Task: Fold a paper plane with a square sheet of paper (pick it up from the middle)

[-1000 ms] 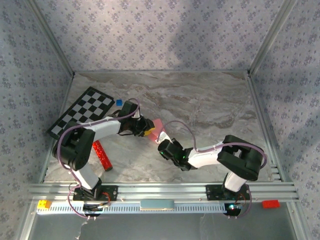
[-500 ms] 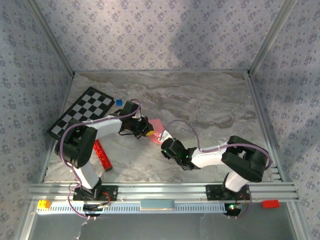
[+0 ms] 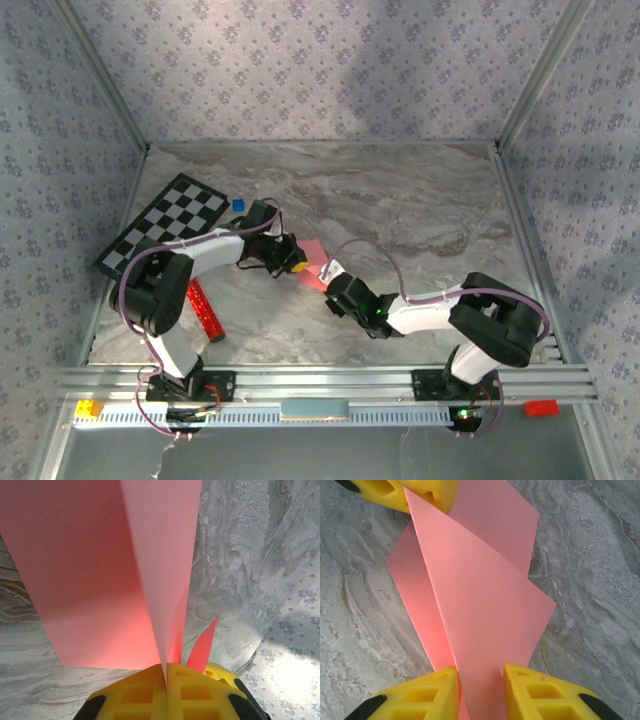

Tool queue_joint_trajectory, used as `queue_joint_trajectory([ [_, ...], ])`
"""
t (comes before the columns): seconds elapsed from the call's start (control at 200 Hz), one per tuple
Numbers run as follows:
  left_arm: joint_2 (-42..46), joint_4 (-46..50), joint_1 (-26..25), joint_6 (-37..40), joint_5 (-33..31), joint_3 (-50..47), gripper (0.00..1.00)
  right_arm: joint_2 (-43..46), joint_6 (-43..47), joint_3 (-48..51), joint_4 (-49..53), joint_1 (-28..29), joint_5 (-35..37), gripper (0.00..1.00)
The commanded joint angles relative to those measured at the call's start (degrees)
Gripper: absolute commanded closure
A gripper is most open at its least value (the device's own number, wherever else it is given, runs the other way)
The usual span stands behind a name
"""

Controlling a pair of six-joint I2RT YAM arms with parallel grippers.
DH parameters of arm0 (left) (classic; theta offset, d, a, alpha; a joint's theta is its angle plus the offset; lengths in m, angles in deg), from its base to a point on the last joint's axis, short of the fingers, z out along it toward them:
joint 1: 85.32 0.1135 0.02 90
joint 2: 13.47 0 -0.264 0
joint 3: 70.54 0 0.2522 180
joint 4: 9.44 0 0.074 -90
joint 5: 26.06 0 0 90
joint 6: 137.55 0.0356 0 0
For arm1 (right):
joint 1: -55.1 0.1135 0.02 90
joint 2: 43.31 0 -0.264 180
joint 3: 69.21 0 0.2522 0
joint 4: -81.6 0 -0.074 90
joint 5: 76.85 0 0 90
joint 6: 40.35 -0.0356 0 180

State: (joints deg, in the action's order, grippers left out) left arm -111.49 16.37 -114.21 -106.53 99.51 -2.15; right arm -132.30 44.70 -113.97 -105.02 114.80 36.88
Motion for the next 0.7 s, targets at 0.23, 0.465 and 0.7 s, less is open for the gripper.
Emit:
queue_joint_trajectory([
  [0.23, 1.6, 2.0, 0.1, 0.4, 0.5, 2.0, 1.00, 9.7, 3.1, 3.3, 0.4, 0.3, -6.5, 0.59],
  [0.465, 1.7, 1.9, 0.1, 0.2, 0.5, 2.0, 1.00, 12.0, 5.9, 4.3, 2.1, 0.4, 0.4, 0.53],
  [0.7, 1.5, 1.7, 0.0, 0.0, 0.7, 2.1, 1.00, 4.6, 8.0, 0.3, 1.1, 2.6, 6.2, 0.53],
])
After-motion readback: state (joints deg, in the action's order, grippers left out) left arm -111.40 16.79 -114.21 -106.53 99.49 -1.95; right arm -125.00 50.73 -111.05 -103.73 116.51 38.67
